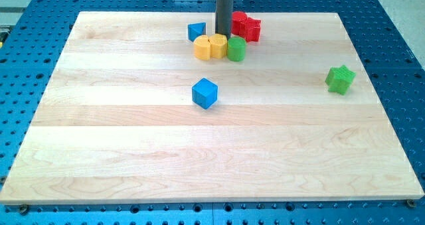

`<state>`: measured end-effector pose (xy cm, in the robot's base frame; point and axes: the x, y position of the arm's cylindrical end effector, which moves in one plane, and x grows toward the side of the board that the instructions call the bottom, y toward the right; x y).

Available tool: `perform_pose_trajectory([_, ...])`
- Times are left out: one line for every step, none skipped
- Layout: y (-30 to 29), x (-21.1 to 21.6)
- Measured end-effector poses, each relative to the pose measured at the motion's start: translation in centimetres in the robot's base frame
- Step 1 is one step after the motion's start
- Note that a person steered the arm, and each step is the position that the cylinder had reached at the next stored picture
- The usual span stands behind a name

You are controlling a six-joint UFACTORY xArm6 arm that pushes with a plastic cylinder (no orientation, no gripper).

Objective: Place the blue blocks below the yellow blocks

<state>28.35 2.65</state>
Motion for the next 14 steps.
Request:
perform_pose_trajectory([-1.7, 0.8])
perform_pose_trajectory([-4.4, -1.0])
perform_pose_trajectory([-6.9, -2.7])
perform_pose_trajectory([-7.3, -4.4])
perform_pose_trajectory([-3.5, -6.2])
perform_pose_trajectory([-2.1, -8.9])
perform_pose_trajectory([-6.5, -7.8])
perform_pose_trajectory([-9.8, -2.8])
perform_pose_trajectory([-11.3, -0.4])
perform_pose_trajectory([-10.5, -4.5])
perform_pose_trajectory([-10.3, -9.1])
perform_pose_trajectory([-12.1, -9.0])
perform_pose_trajectory([-15.2, -5.0])
perform_pose_trajectory([-16.1, -3.1])
